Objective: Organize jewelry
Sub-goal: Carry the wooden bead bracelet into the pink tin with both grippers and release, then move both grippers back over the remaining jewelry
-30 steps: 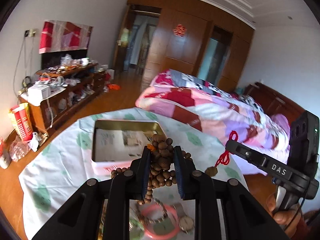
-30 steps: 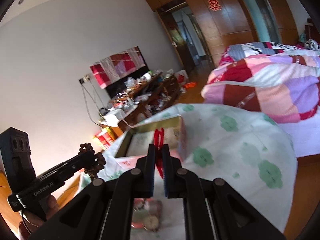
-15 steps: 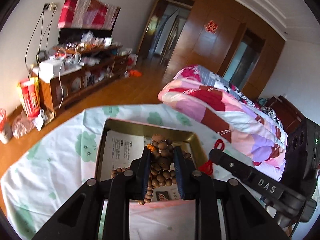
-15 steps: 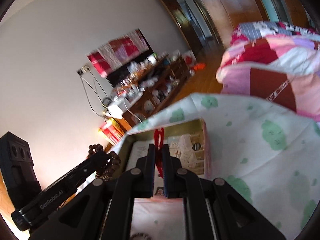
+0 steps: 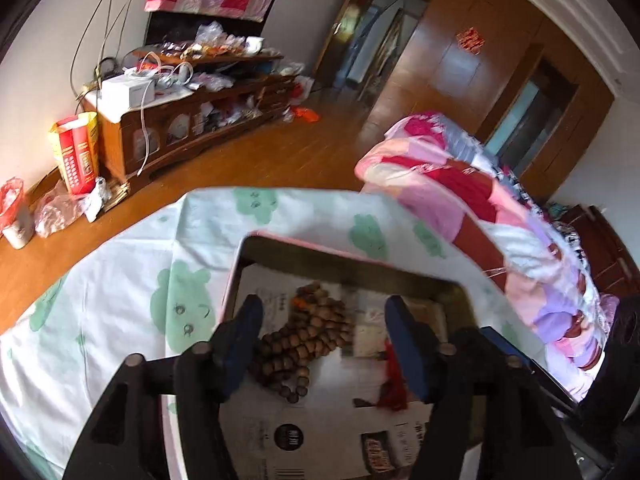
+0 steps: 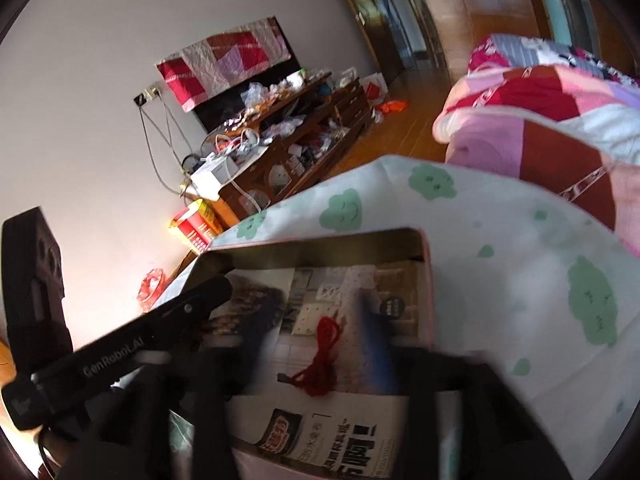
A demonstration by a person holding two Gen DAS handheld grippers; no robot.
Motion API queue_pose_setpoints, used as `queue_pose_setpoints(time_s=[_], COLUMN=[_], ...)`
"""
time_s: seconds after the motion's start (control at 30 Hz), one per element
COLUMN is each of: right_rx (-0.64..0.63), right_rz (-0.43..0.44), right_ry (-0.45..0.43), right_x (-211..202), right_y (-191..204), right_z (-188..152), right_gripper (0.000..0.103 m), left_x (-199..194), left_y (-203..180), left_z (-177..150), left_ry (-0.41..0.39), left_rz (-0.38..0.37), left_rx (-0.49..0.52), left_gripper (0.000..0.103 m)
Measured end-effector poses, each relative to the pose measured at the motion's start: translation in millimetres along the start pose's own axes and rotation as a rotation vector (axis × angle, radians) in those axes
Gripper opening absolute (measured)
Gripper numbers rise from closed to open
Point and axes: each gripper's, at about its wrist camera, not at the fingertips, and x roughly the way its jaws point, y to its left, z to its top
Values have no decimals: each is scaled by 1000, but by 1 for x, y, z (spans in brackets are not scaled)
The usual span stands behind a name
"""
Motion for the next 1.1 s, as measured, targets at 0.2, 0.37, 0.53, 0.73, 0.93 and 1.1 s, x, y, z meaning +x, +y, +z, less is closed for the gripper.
queue_pose_setpoints(time_s=[0.2, 0.37, 0.53, 0.73, 0.93, 1.1], right_rx=[36, 44, 43, 70, 87, 57], right_rz=[-65, -124, -157, -179, -181, -182], right_ry=[-129, -132, -115, -99, -69, -71], right_x=[-49, -76, -89, -106, -115, -123], right_y=[-6, -5, 0, -3, -3, 7], right_z=[-10, -29, -51, -77, -101, -112], right_gripper=[78, 78, 78, 78, 78, 78], left_x=[-40, -74, -100, -114, -123, -129], left_y=[-7, -4, 1, 7, 8, 7], left_z=[-11, -36, -62, -86, -105, -119], left_ry=[-80, -117, -129, -132, -129, -126], left_rz=[93, 127, 118, 118, 117, 131], left_rx=[94, 138, 149, 114, 103, 119], left_gripper=[71, 71, 71, 71, 71, 71])
